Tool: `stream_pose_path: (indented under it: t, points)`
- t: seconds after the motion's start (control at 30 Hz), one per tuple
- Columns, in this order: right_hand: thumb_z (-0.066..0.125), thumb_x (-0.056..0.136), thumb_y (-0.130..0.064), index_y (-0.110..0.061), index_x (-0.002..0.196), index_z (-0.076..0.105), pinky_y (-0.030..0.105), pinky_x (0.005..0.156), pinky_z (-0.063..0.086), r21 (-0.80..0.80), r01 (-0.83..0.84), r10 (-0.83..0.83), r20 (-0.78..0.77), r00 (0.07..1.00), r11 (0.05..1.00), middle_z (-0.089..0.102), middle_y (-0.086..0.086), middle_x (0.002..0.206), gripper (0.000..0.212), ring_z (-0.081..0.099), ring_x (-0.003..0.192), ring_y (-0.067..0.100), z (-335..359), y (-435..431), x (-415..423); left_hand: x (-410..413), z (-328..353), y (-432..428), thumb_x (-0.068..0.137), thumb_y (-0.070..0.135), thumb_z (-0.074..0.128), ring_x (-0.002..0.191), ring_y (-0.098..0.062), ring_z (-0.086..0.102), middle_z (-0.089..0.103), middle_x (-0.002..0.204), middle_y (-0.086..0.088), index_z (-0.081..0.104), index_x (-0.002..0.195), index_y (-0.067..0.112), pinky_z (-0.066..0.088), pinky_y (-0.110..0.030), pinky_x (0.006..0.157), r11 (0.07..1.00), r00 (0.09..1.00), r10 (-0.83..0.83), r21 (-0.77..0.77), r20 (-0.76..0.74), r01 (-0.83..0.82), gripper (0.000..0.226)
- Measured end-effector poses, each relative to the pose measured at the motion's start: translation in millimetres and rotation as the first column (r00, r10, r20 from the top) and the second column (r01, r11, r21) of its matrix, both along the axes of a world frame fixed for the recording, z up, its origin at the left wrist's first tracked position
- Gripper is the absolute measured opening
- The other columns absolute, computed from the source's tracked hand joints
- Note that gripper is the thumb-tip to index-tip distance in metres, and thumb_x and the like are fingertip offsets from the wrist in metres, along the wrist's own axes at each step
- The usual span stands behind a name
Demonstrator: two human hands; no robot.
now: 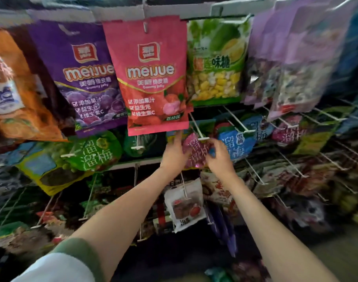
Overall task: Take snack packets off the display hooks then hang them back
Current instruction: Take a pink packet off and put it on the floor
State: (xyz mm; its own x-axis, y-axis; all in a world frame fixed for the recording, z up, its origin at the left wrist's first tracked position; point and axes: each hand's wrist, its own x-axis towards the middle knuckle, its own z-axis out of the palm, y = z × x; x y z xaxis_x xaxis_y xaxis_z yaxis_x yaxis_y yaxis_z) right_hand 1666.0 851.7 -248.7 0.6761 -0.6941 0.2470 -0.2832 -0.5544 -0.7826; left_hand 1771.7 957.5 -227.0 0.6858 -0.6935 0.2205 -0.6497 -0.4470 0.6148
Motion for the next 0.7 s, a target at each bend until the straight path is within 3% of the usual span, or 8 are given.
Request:
stream_pose_path:
  t: [0.1, 0.17, 0.27, 0.4, 0.5, 0.6, 0.7]
  points:
    - [0.053, 0.088, -0.005, -0.016, 0.135, 0.04, 0.036, 0.106, 0.036, 0.103, -0.022, 0.019, 0.028, 0.999, 0.994, 0.044, 0.002, 0.134, 0.049, 0.041, 0.125, 0.016, 9.3, -8.1, -5.6, -4.1, 10.8, -10.4, 0.096, 0.03, 0.048, 0.091, -0.034, 0.058, 0.059, 0.112, -0.018, 0.052, 0.128, 0.009, 0.048, -0.039, 0.076, 0.997, 0.996, 0.076, 0.013, -0.036, -0.076, 0.039]
    - [0.052, 0.089, -0.005, -0.017, 0.135, 0.04, 0.031, 0.105, 0.037, 0.096, -0.021, 0.016, 0.057, 0.998, 0.995, 0.045, -0.004, 0.131, 0.049, 0.042, 0.122, 0.011, 13.1, -10.4, -9.0, -6.5, 13.6, -10.6, 0.097, 0.019, 0.046, 0.071, -0.029, 0.058, 0.063, 0.09, -0.015, 0.055, 0.125, 0.008, 0.043, -0.033, 0.058, 0.996, 0.99, 0.087, -0.021, -0.107, -0.09, 0.031]
    - [0.05, 0.09, -0.002, -0.012, 0.128, 0.049, 0.028, 0.098, 0.04, 0.042, 0.04, -0.044, 0.092, 0.995, 0.998, 0.05, 0.0, 0.124, 0.039, 0.048, 0.116, 0.014, 15.3, -15.5, -16.8, -9.1, 13.2, -5.2, 0.098, 0.011, 0.038, 0.046, -0.019, 0.043, 0.049, 0.059, -0.003, 0.05, 0.127, 0.007, 0.029, -0.028, 0.042, 0.989, 0.977, 0.106, -0.083, -0.187, -0.123, 0.031]
    - [0.049, 0.091, -0.004, -0.008, 0.107, 0.06, 0.024, 0.083, 0.038, 0.047, 0.215, -0.217, 0.066, 0.974, 0.976, 0.053, 0.007, 0.112, 0.021, 0.052, 0.101, 0.018, 14.7, -27.4, -33.5, -17.4, 16.3, 2.0, 0.1, 0.014, 0.035, 0.047, -0.02, 0.039, 0.047, 0.062, -0.006, 0.047, 0.116, 0.006, 0.028, -0.029, 0.045, 0.981, 0.956, 0.076, -0.15, -0.284, -0.123, 0.022]
    - [0.052, 0.087, -0.003, -0.006, 0.11, 0.056, 0.031, 0.086, 0.041, 0.136, 0.369, -0.383, 0.086, 0.92, 0.919, 0.049, 0.011, 0.116, 0.023, 0.05, 0.107, 0.025, 14.8, -46.7, -40.4, -24.6, 18.8, 7.1, 0.1, 0.015, 0.035, 0.047, -0.017, 0.039, 0.05, 0.068, -0.005, 0.048, 0.113, 0.01, 0.03, -0.024, 0.04, 0.974, 0.935, 0.04, -0.195, -0.351, -0.115, 0.019]
    - [0.055, 0.091, -0.01, -0.015, 0.141, 0.034, 0.041, 0.106, 0.029, 0.136, 0.334, -0.332, -0.033, 0.943, 0.933, 0.027, 0.01, 0.146, 0.055, 0.022, 0.136, 0.033, 20.3, -65.5, -41.3, -26.2, 19.3, 10.0, 0.1, 0.017, 0.035, 0.048, -0.015, 0.04, 0.049, 0.067, -0.003, 0.047, 0.112, 0.012, 0.029, -0.021, 0.038, 0.974, 0.93, 0.011, -0.206, -0.367, -0.093, 0.017]
    - [0.053, 0.093, -0.013, -0.03, 0.147, 0.017, 0.043, 0.113, 0.015, 0.116, 0.224, -0.208, -0.137, 0.969, 0.968, 0.004, -0.001, 0.157, 0.067, -0.001, 0.142, 0.028, 28.3, -76.0, -41.5, -27.2, 17.5, 13.1, 0.1, 0.018, 0.037, 0.052, -0.015, 0.041, 0.05, 0.068, -0.002, 0.047, 0.111, 0.014, 0.031, -0.026, 0.046, 0.975, 0.94, -0.009, -0.211, -0.342, -0.067, 0.015]
